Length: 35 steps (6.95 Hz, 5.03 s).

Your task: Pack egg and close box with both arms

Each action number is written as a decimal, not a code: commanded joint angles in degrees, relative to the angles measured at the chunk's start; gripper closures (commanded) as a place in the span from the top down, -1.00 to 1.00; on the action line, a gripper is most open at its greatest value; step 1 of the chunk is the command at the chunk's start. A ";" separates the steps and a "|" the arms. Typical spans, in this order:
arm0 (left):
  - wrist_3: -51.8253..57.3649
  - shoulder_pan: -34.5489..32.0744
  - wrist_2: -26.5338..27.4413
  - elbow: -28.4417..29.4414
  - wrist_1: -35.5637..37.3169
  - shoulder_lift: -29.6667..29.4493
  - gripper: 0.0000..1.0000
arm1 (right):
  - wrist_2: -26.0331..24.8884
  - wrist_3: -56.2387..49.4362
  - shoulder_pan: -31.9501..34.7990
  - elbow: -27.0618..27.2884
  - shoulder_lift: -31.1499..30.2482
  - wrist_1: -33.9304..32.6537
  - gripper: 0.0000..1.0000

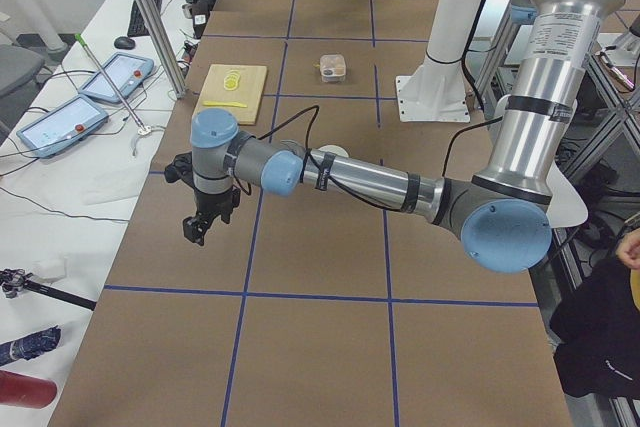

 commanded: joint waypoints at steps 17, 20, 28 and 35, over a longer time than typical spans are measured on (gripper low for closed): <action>-12.90 -4.21 -6.87 0.60 2.18 10.17 1.00 | 2.42 -21.26 8.31 -6.63 0.47 -14.14 1.00; -12.91 -3.24 -6.79 -3.70 11.76 10.96 1.00 | 3.47 -20.99 8.23 -6.80 1.53 -14.13 1.00; -13.08 -2.62 -6.97 -3.62 6.86 10.78 1.00 | 3.74 -21.08 7.96 -9.94 1.62 -8.19 1.00; -13.08 -2.62 -7.14 -3.97 5.79 10.26 1.00 | 3.39 -21.25 8.05 -11.37 2.14 -5.87 1.00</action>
